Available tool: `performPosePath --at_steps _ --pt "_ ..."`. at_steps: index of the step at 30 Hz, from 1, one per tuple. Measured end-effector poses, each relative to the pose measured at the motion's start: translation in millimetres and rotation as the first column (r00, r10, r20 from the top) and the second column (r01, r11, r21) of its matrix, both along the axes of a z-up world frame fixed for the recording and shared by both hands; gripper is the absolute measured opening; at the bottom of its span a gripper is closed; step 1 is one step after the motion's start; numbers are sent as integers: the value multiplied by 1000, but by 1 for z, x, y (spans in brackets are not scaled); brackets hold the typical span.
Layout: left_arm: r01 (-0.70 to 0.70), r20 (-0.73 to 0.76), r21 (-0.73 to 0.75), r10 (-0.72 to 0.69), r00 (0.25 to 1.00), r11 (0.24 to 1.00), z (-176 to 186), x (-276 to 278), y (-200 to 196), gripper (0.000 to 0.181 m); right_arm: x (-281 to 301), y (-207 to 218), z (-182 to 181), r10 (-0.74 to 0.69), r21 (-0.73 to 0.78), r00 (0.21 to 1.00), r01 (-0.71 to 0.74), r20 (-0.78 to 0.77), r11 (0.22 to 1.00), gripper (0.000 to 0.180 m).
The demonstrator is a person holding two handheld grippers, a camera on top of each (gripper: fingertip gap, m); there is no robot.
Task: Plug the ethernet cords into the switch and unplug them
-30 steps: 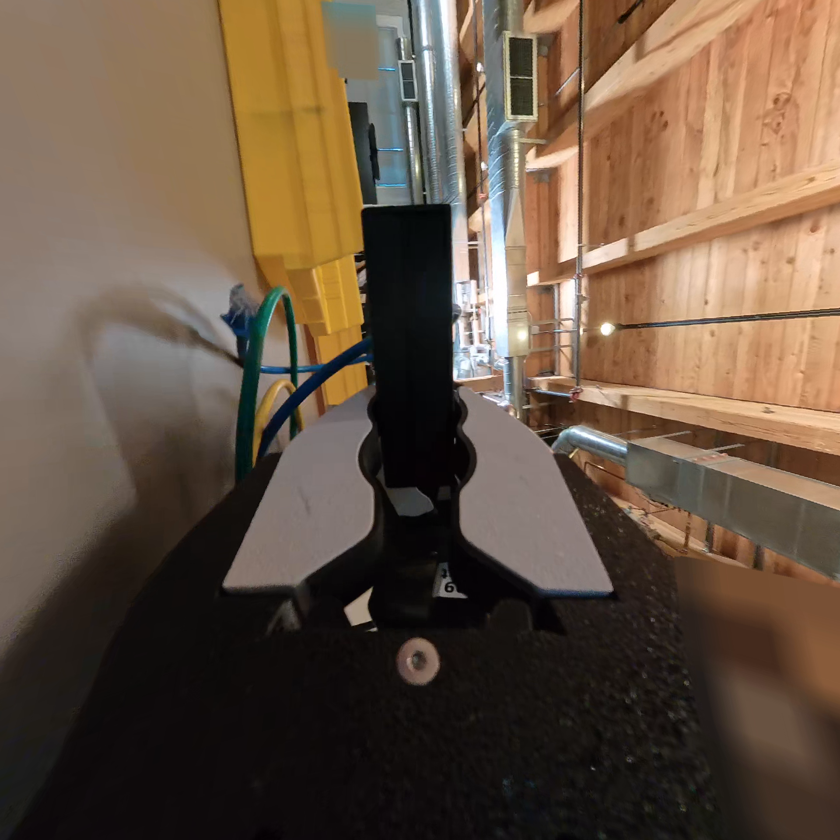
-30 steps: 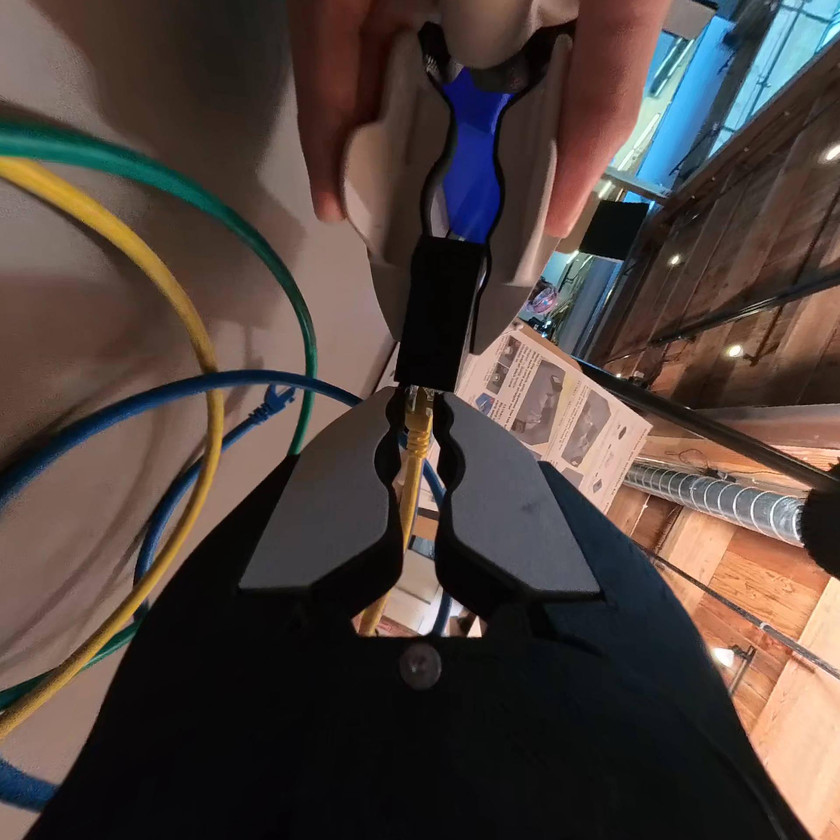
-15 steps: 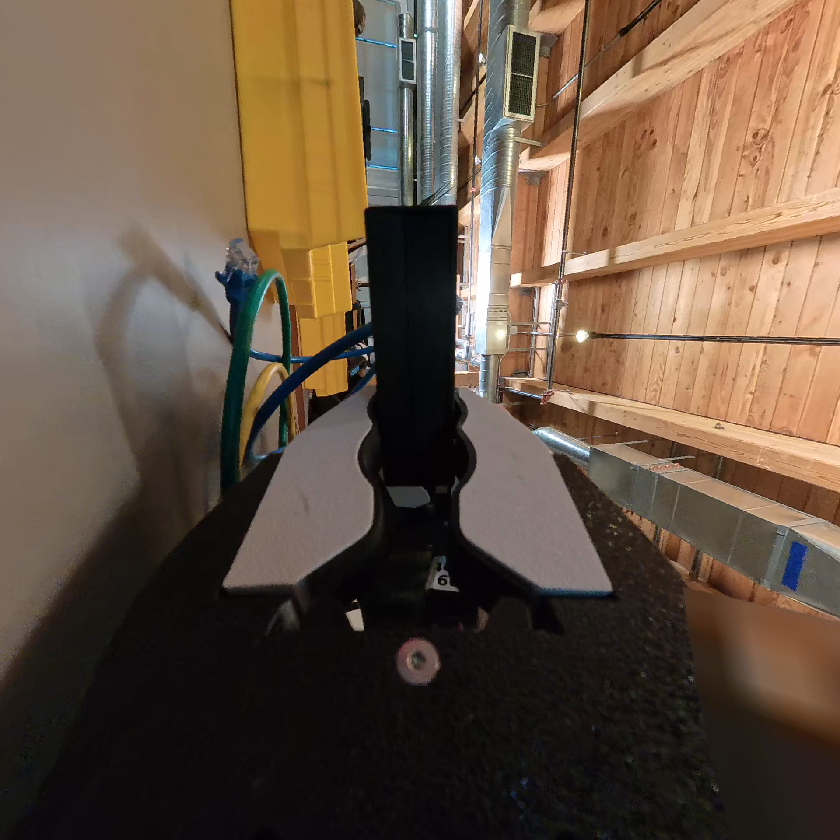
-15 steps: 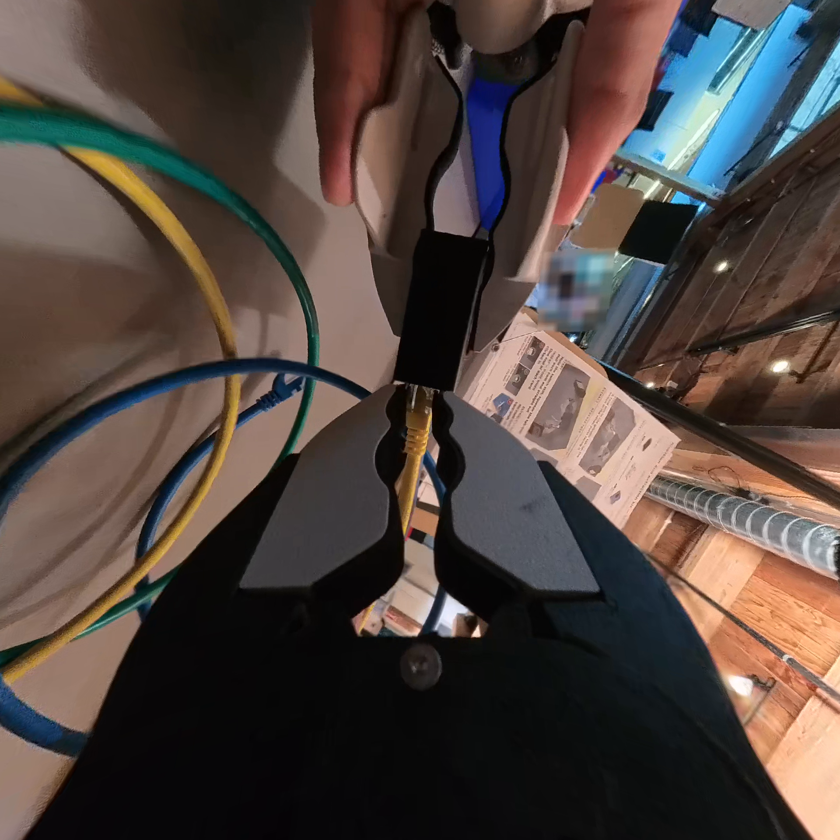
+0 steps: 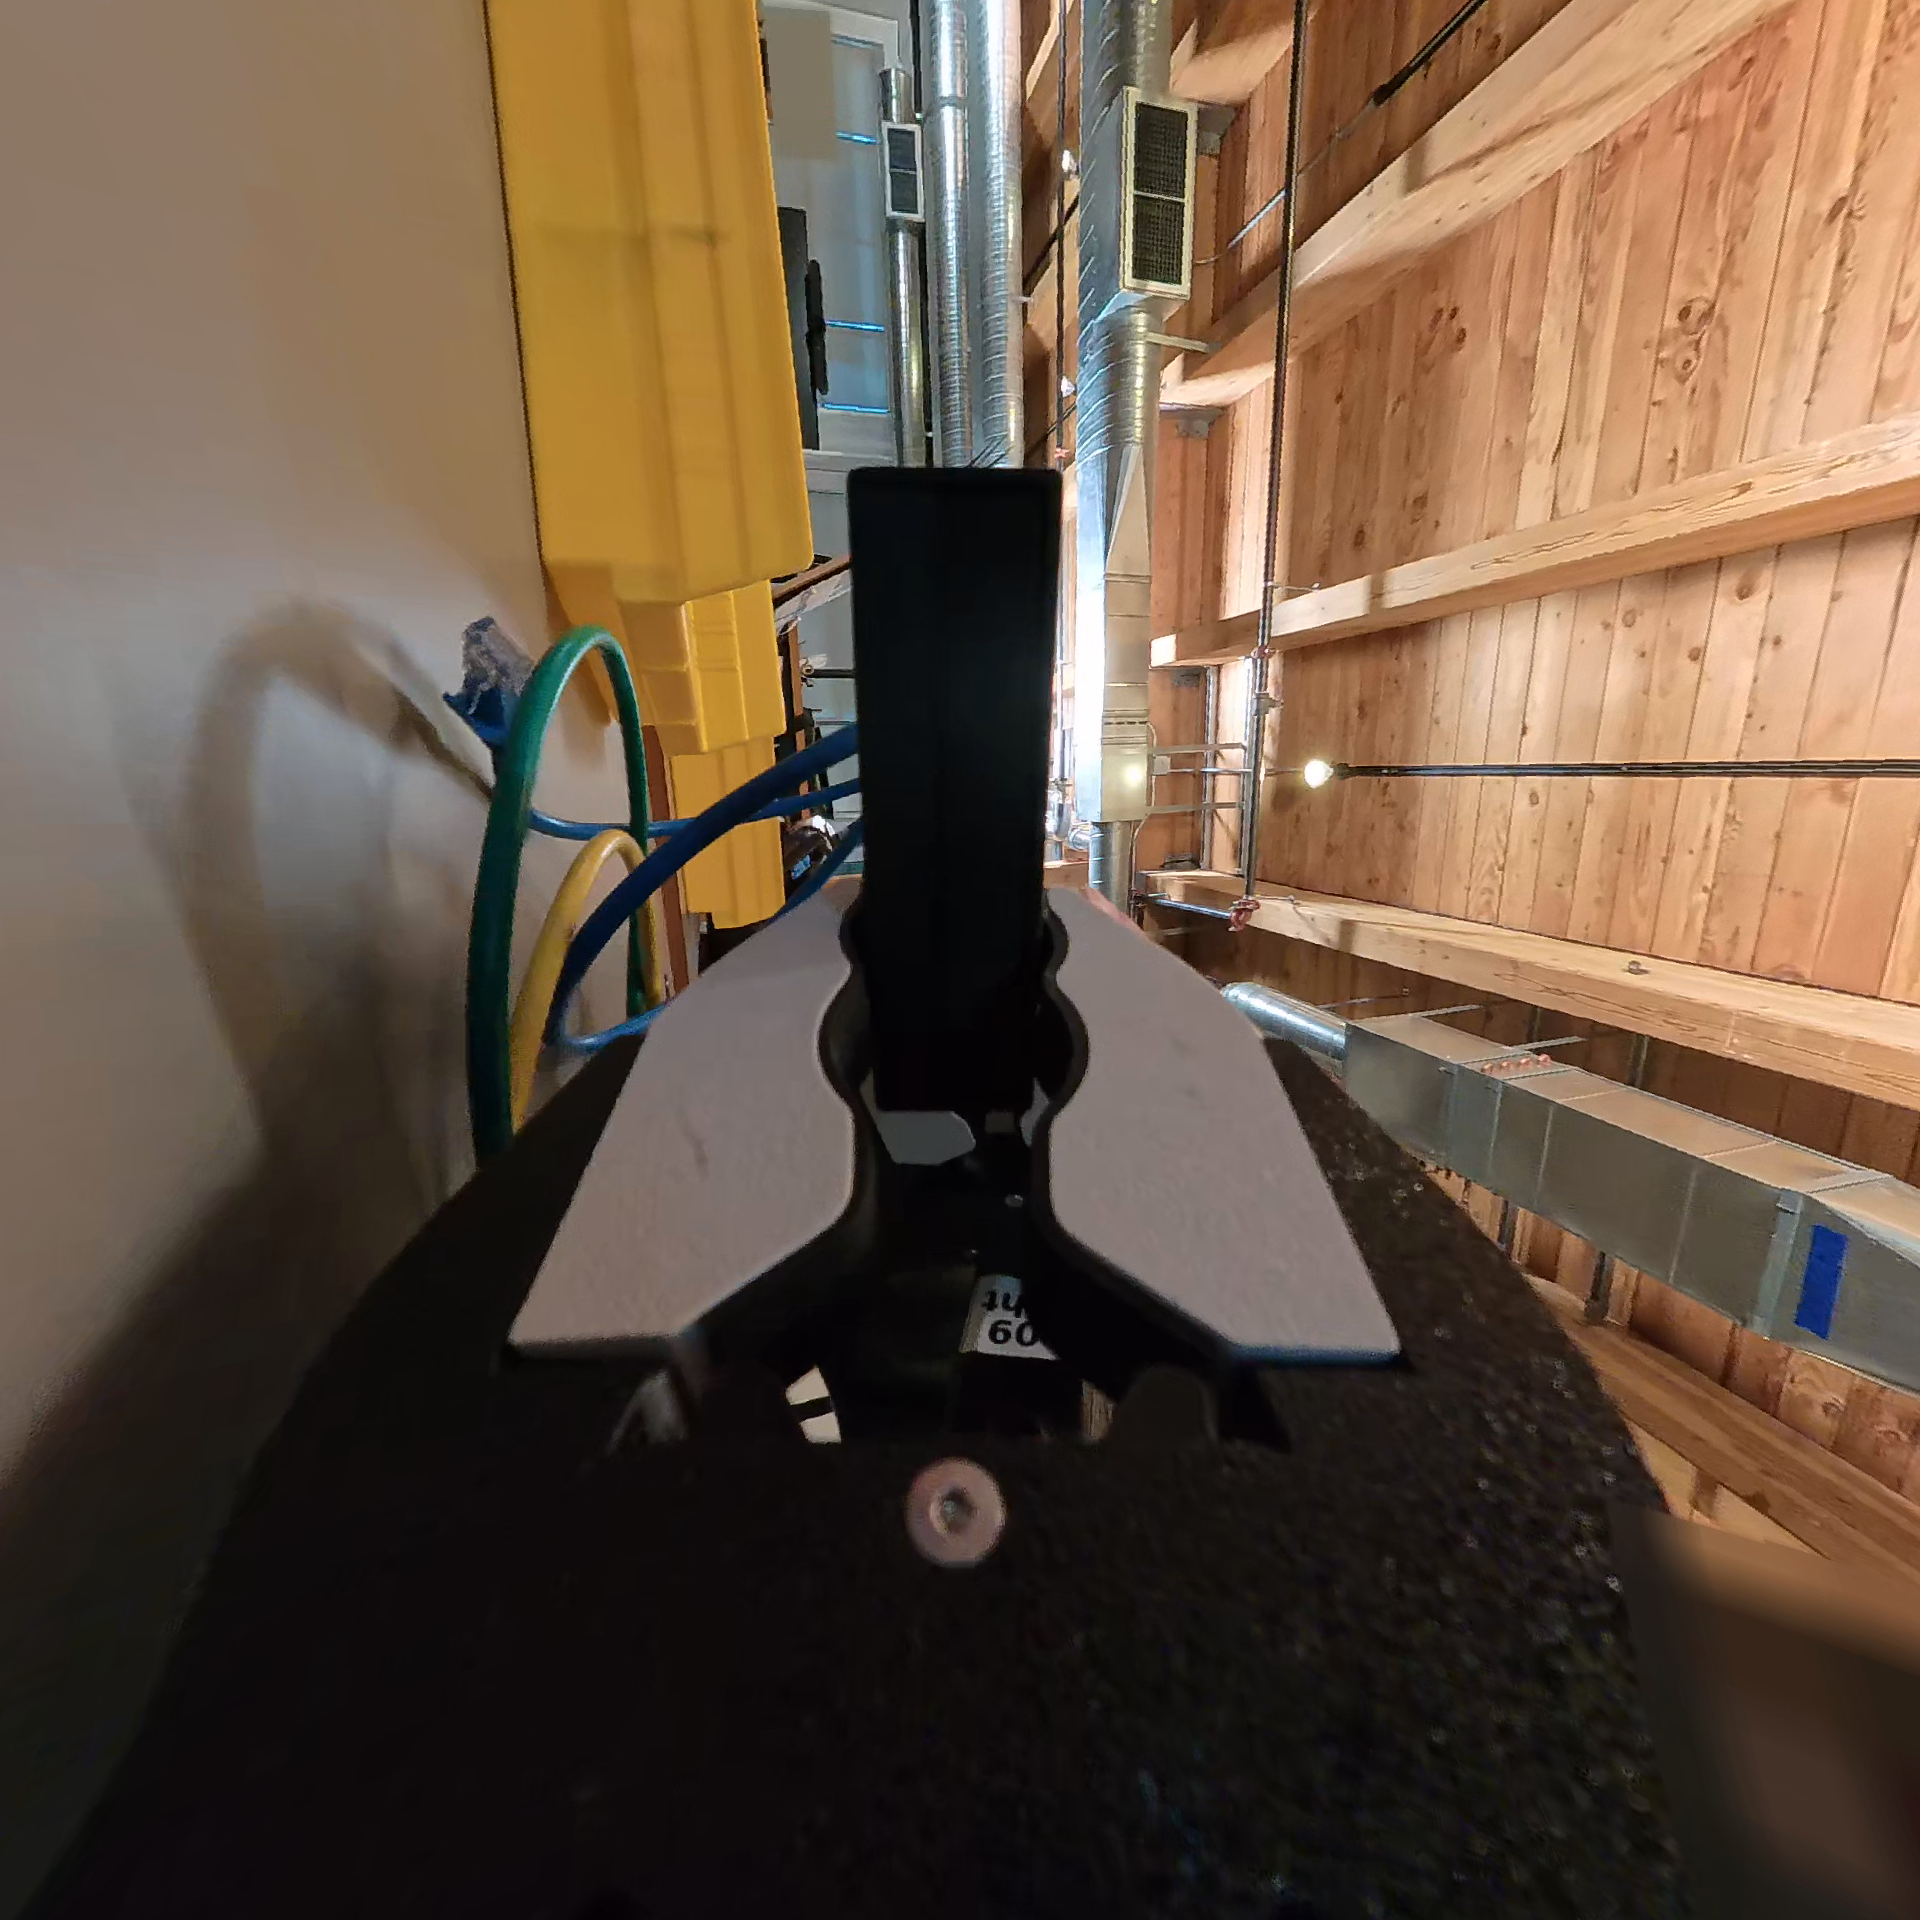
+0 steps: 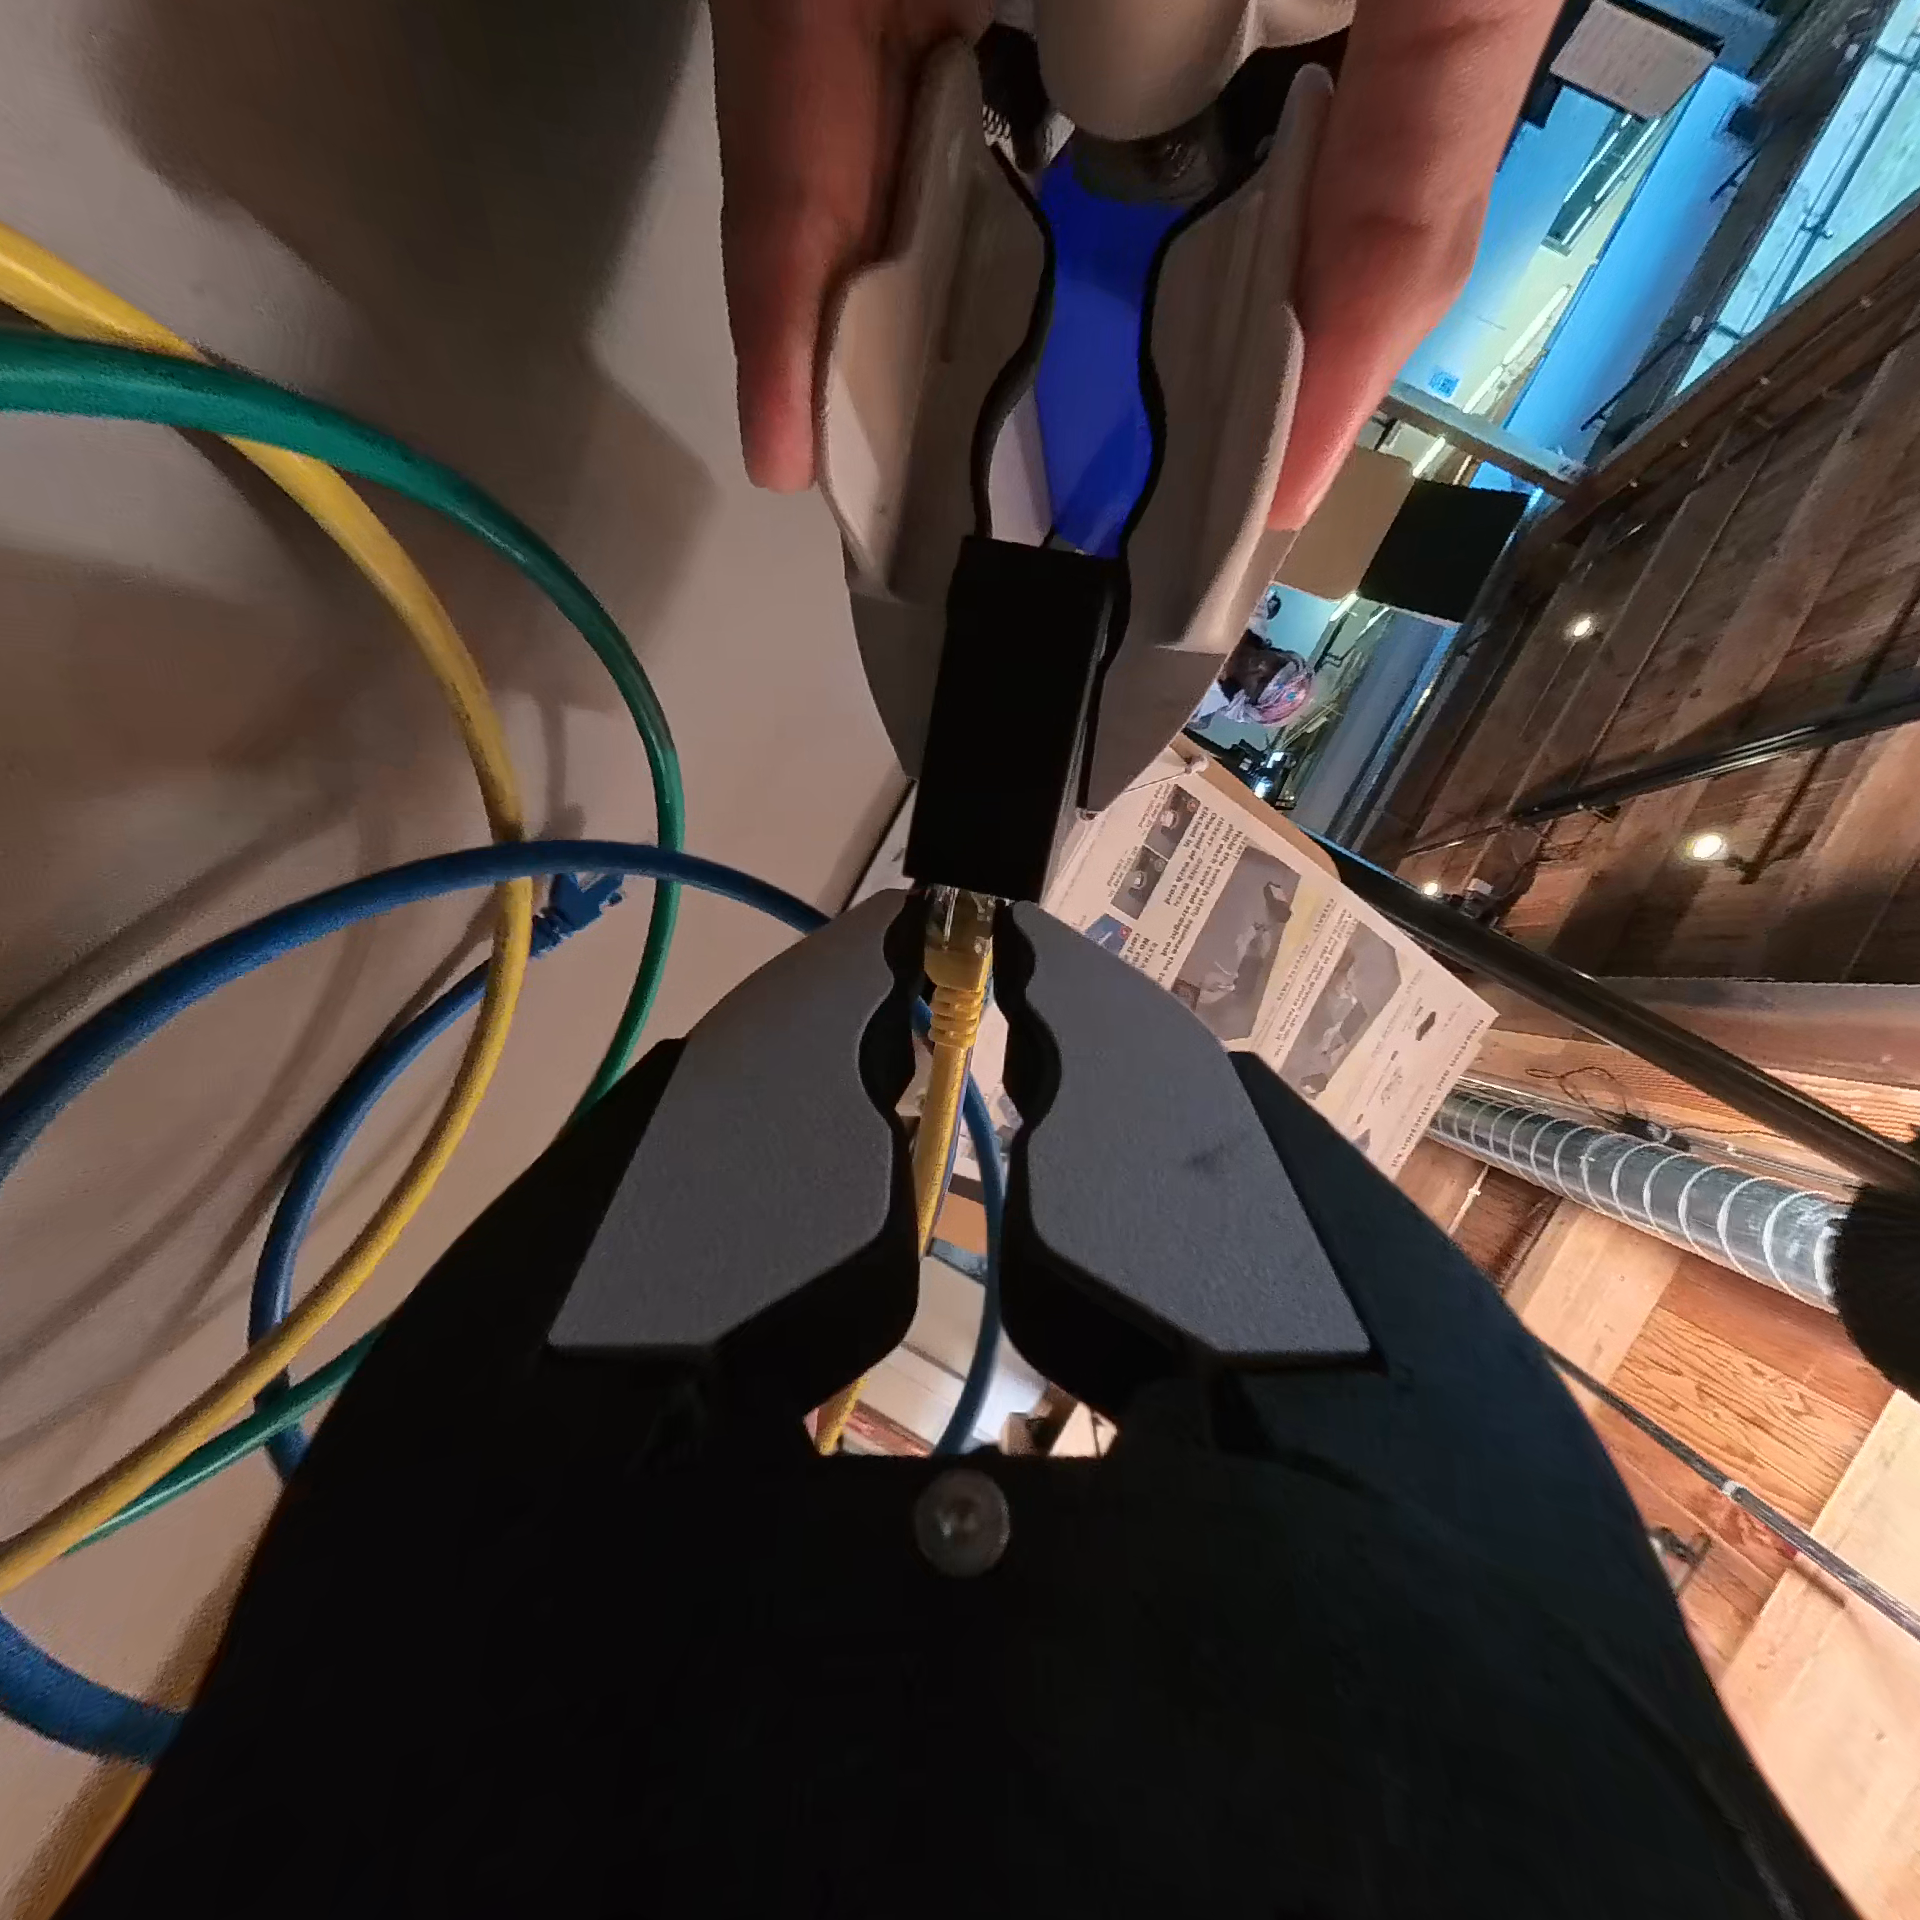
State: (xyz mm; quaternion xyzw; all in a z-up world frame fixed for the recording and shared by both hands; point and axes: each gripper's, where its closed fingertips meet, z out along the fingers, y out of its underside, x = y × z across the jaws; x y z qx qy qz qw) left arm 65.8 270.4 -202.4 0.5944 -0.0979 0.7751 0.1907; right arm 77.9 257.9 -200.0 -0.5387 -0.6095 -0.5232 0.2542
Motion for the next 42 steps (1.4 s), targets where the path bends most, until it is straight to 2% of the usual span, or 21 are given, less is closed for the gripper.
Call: performPosePath --at_steps 10,30,35,39,42 --pt "-3 -5 3 3 1000 1000 -2 0 1 27 2 1 -3 7 17 1000 -7 -9 1000 14" --pt "6 2 -9 -5 1000 1000 -3 -2 4 27 4 2 -2 -36 -5 996 36 84 999 13" --pt "-30 -17 160 33 999 987 -1 -1 5 29 4 2 -2 -45 -8 999 45 13 999 13" --pt "13 18 -3 -13 1000 1000 1 -4 5 27 4 5 2 -42 2 999 42 15 999 13" --pt "50 27 -27 -49 998 998 0 -4 0 27 5 3 1 -25 -17 999 26 27 1000 13"
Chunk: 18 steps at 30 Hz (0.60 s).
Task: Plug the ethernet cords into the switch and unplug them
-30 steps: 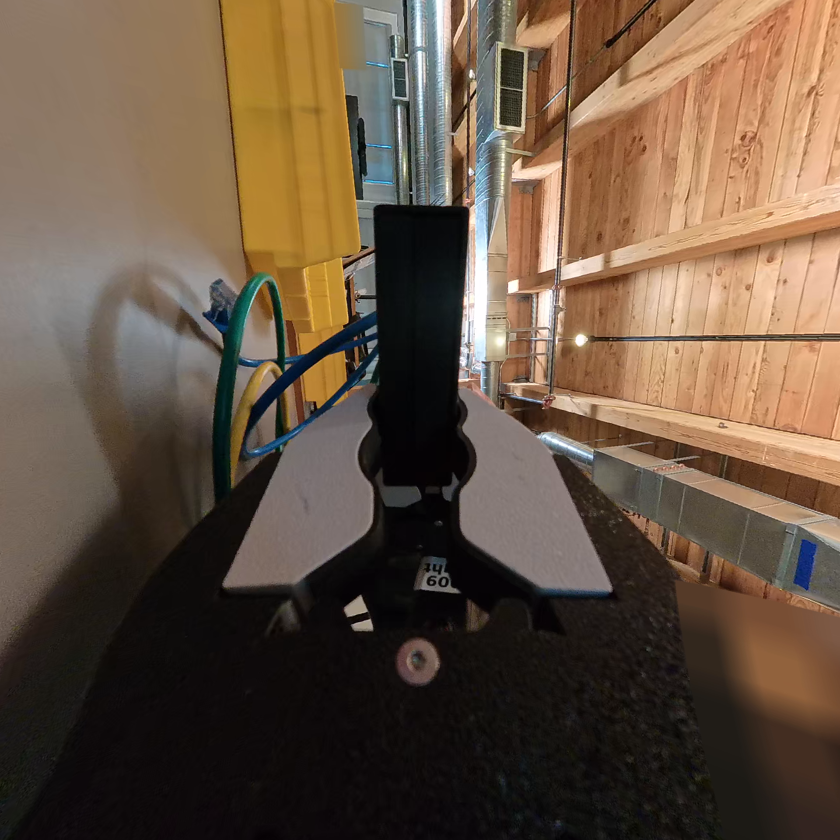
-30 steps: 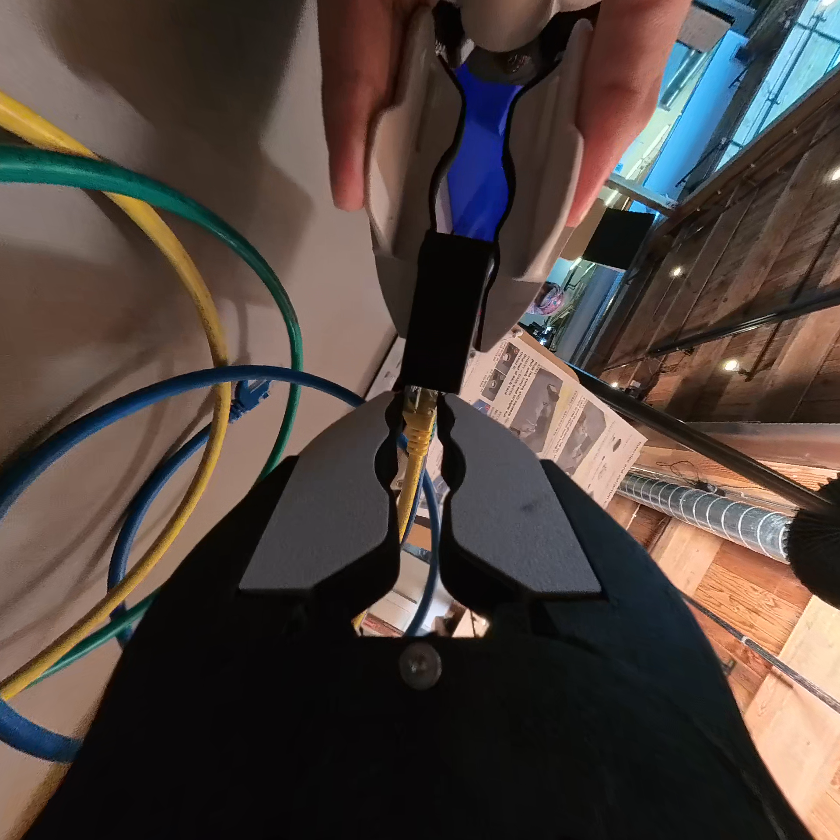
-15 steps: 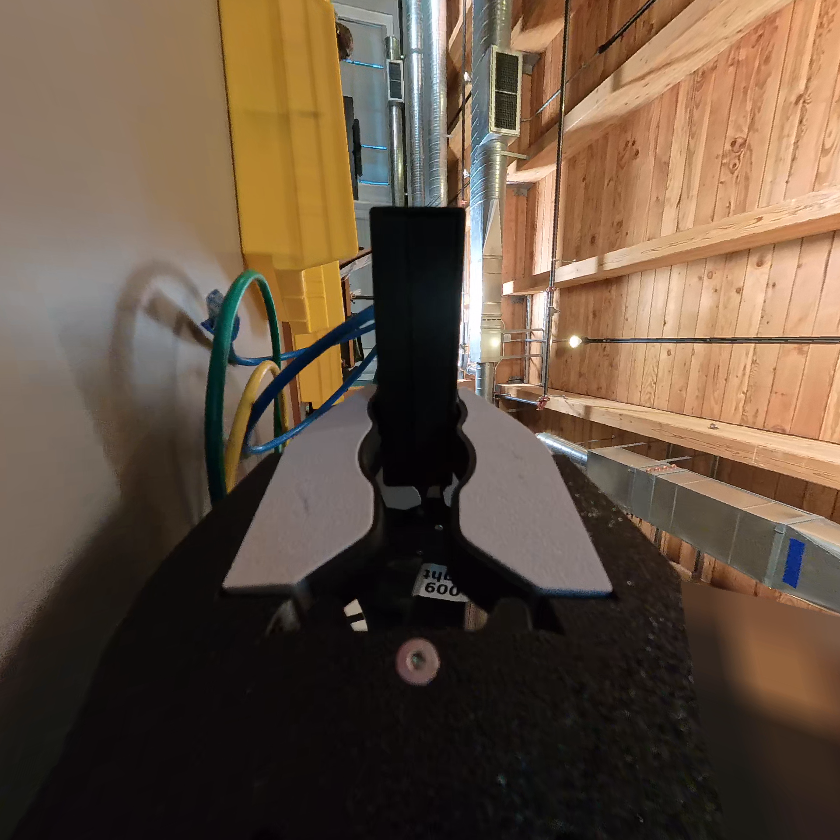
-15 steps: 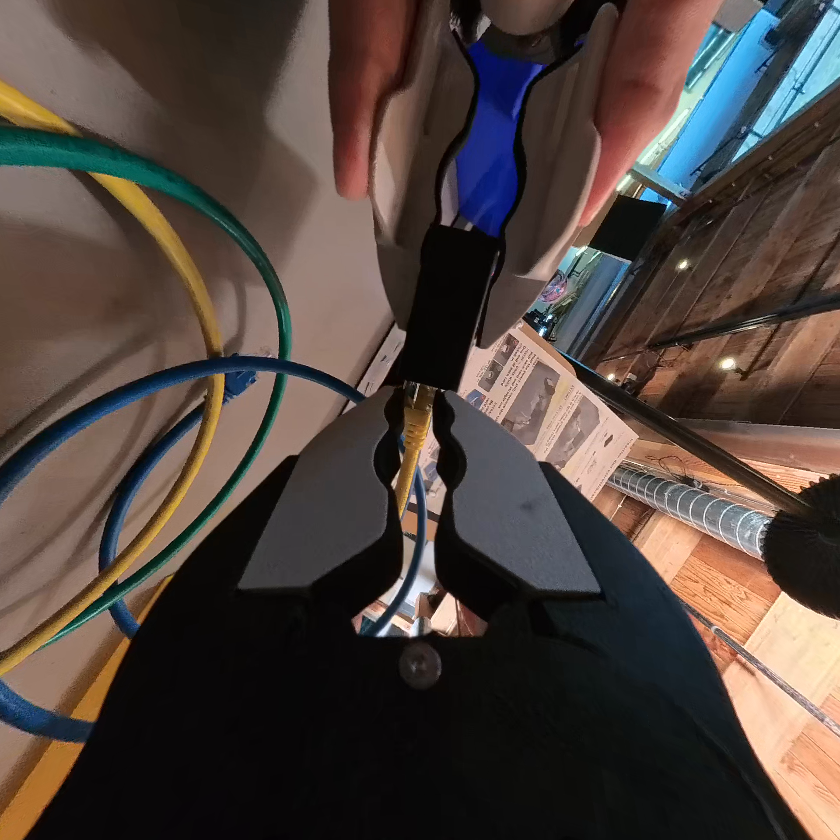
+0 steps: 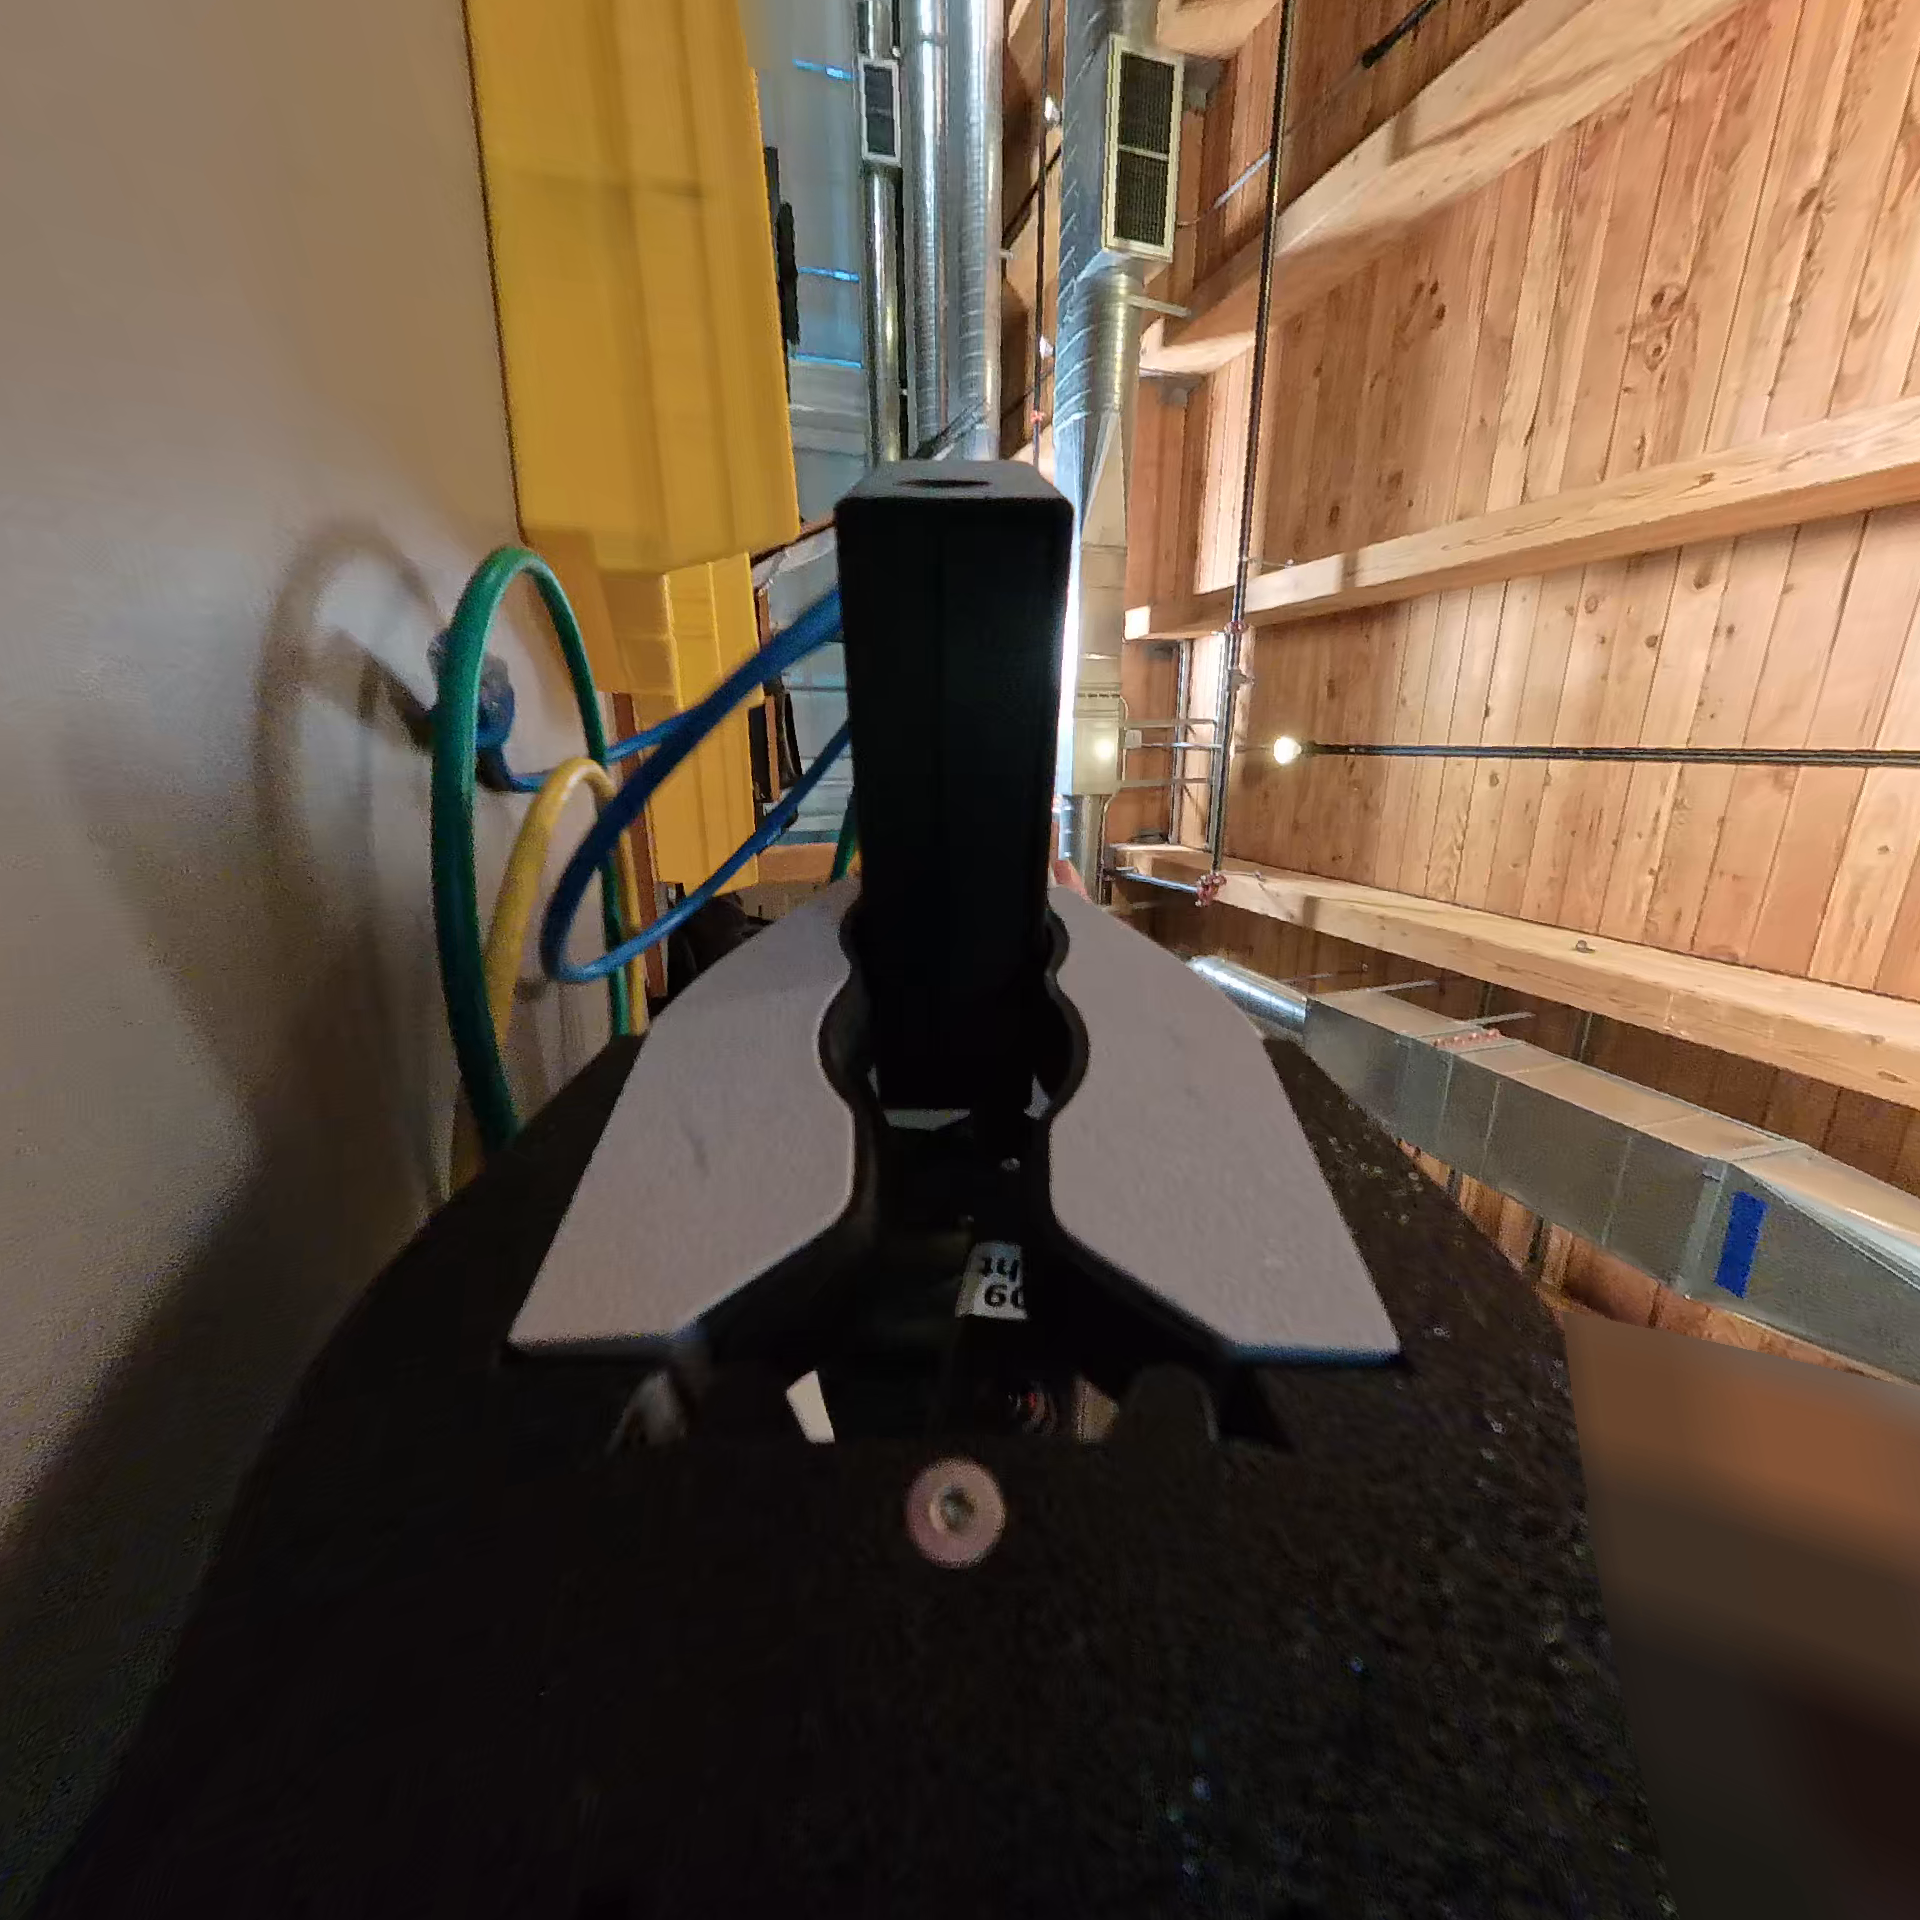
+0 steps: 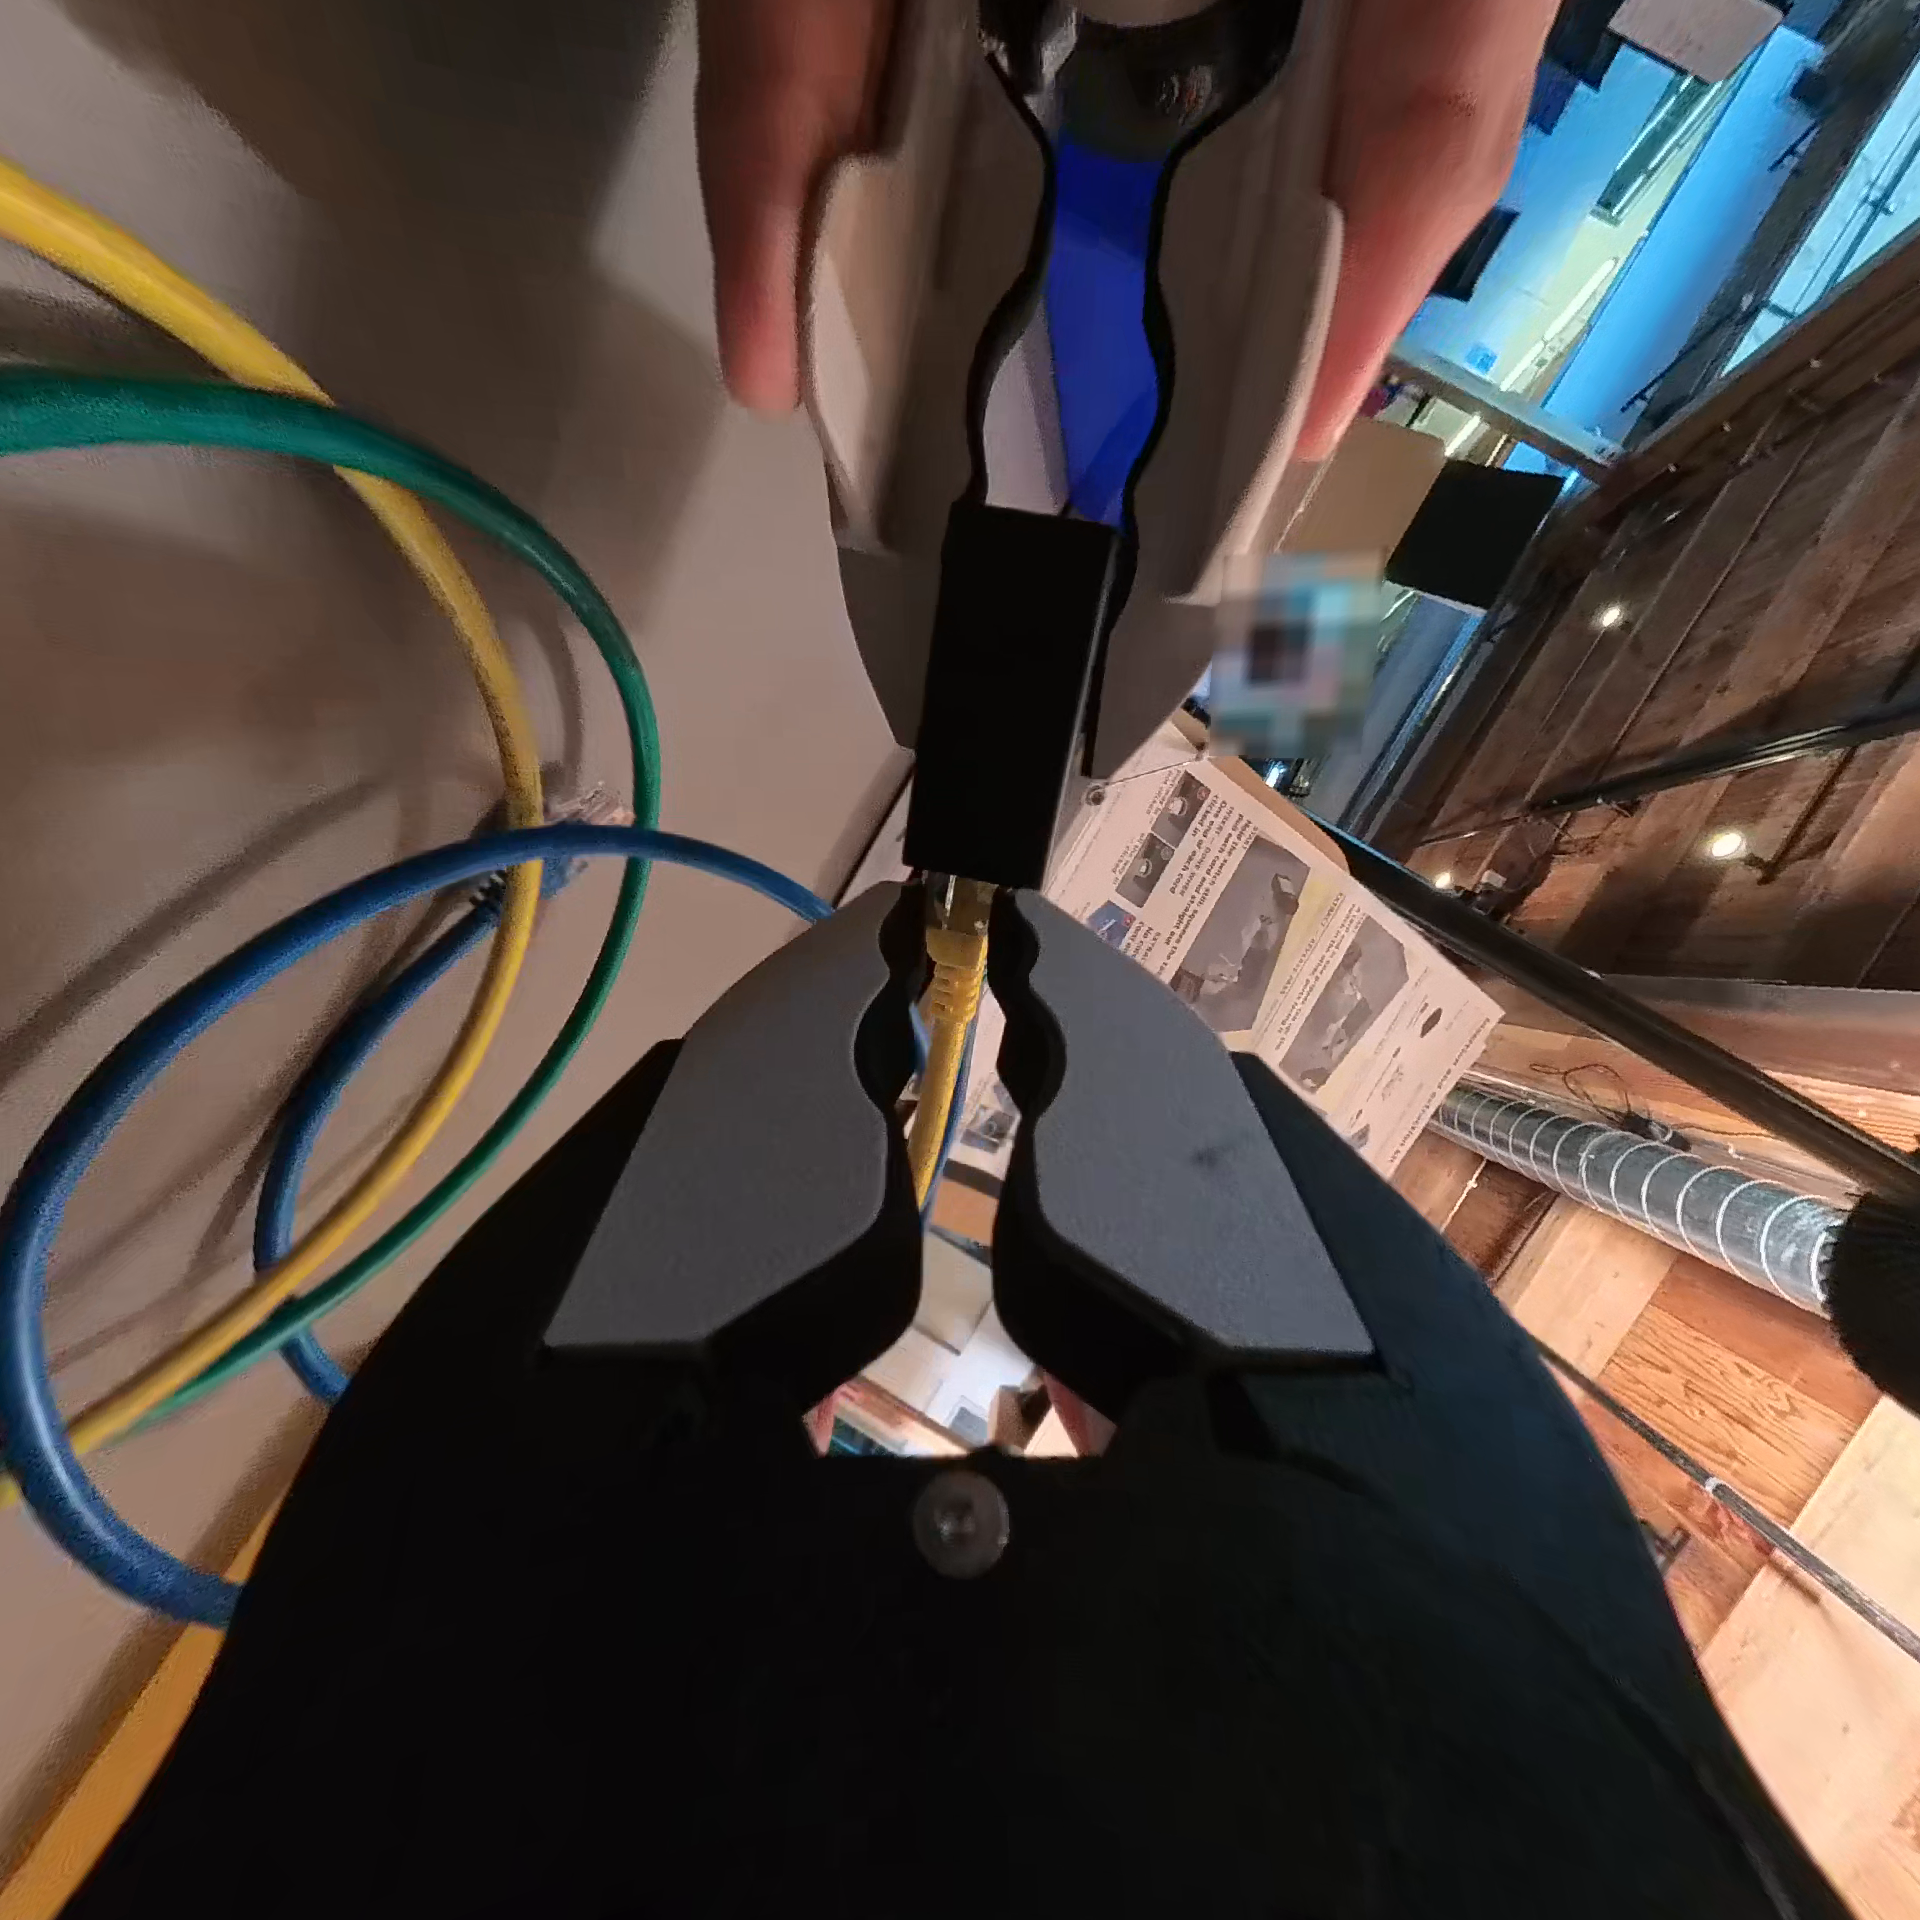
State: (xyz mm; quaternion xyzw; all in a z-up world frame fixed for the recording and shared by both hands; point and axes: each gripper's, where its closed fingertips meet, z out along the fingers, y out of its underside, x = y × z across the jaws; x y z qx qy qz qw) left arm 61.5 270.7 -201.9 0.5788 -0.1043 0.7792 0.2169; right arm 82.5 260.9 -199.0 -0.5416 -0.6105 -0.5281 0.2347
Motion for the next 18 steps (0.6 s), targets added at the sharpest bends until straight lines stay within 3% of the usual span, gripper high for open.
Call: performPosePath --at_steps 5,18 --pt "15 11 92 -16 1000 996 7 -2 -5 28 -3 -4 6 20 35 998 -18 -52 999 13" --pt "83 60 86 -89 994 993 13 -5 -13 28 -2 -3 12 105 107 993 -99 -49 989 13"
